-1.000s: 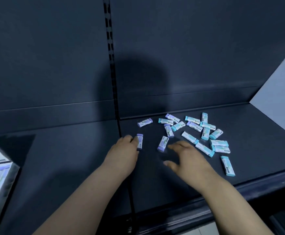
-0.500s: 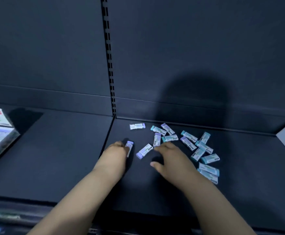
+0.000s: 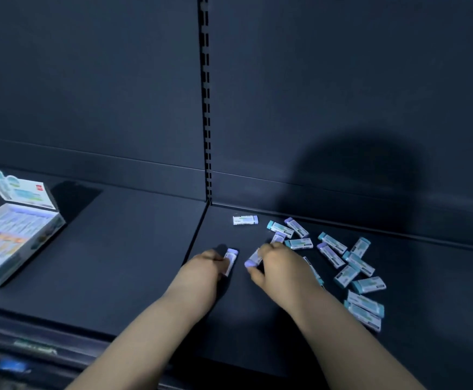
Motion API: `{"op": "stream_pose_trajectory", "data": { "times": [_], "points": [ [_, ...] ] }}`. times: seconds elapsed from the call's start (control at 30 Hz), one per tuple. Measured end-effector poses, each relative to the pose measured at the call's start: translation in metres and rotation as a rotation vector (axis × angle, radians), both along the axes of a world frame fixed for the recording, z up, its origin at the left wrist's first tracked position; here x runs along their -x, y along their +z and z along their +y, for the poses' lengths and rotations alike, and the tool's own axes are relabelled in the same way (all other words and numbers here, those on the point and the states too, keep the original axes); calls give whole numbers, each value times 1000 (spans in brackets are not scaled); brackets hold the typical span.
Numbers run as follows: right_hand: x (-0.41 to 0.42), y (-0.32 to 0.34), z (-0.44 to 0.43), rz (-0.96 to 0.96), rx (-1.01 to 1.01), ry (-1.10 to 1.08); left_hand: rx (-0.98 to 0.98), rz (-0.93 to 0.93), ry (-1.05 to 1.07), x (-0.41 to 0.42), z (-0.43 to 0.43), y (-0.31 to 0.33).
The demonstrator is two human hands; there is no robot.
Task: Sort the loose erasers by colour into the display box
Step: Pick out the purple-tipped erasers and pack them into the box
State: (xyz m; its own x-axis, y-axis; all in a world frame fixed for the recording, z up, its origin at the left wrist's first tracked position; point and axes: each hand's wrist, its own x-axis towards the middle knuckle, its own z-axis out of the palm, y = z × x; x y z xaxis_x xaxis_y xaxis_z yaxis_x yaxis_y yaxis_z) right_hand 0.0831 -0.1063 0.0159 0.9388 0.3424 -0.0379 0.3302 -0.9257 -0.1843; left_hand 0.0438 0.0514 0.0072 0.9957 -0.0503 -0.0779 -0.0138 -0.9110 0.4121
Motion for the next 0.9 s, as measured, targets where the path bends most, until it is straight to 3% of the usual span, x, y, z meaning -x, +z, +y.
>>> {"op": "stream_pose_trajectory", "data": {
  "times": [0.23, 0.37, 0.7, 0.9],
  "points": [
    [-6, 10, -17, 130, -313, -87, 20, -27, -91, -7, 10, -6],
    [-10, 1, -13, 336, -184, -83, -2, -11, -125, -12, 12, -7],
    [4, 6, -12, 376, -139, 6, -169, 44, -38, -21, -2, -1],
    [10, 3, -10, 328, -161, 8, 97, 16, 26, -14, 1, 7]
  ]
}}
